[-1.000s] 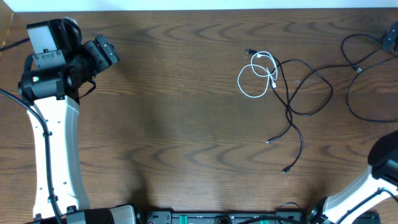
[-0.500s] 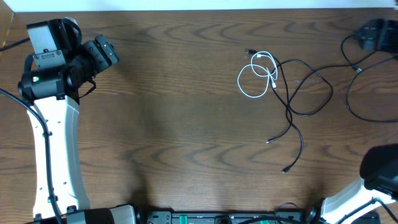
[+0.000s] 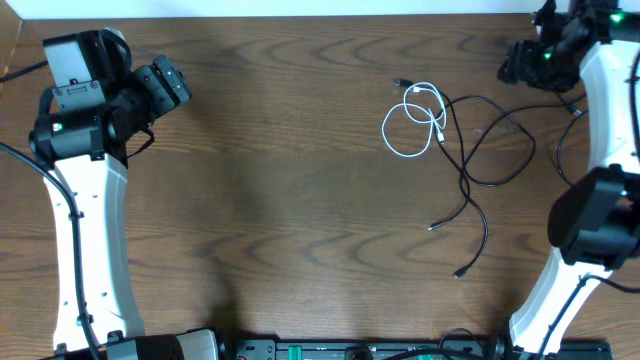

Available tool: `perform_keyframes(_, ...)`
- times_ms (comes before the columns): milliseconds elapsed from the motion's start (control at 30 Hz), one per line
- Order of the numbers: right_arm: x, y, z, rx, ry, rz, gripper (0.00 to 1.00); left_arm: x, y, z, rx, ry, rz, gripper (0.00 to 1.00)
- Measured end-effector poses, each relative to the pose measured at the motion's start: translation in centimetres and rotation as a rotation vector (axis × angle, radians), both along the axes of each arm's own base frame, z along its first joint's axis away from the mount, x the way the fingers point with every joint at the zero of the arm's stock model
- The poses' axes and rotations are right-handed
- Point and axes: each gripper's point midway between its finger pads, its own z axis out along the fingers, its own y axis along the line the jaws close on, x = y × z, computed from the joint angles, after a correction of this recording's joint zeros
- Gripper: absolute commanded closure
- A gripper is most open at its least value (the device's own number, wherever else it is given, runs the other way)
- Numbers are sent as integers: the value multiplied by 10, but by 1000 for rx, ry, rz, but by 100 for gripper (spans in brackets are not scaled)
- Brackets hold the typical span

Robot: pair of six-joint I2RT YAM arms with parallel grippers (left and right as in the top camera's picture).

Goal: Untangle cables

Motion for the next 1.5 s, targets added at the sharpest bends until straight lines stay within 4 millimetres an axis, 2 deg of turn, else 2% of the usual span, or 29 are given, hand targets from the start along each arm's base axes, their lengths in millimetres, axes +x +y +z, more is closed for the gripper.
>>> perform_keyframes(167, 12, 13, -34, -5, 54, -51, 50, 0, 0, 0, 0, -1, 0, 8)
perform_keyframes(300, 15, 25, -58, 1, 97, -58, 54, 0, 0, 0, 0, 0, 0, 8)
perform_keyframes(400, 14, 33, -77, 11, 141, -75, 55, 0, 0, 0, 0, -1, -1, 8)
perform_keyframes(533, 9, 32, -94, 10, 193, -113, 54, 0, 0, 0, 0, -1, 0, 8)
perform_keyframes(700, 2, 27, -103, -10, 239, -147, 54, 0, 0, 0, 0, 0, 0, 8)
perform_keyframes(933, 4, 21, -118, -34, 233, -166, 55, 0, 0, 0, 0, -1, 0, 8)
perform_keyframes(1033, 5, 20, -132, -40, 221, -171, 57, 0, 0, 0, 0, 0, 0, 8)
perform_keyframes(1167, -6, 19, -152, -51, 252, -175, 57, 0, 0, 0, 0, -1, 0, 8)
perform_keyframes(1367, -5, 17, -153, -59, 240, -181, 58, 0, 0, 0, 0, -1, 0, 8)
perform_keyframes(1500, -3, 16, -153, -63, 234, -182, 51, 0, 0, 0, 0, 0, 0, 8)
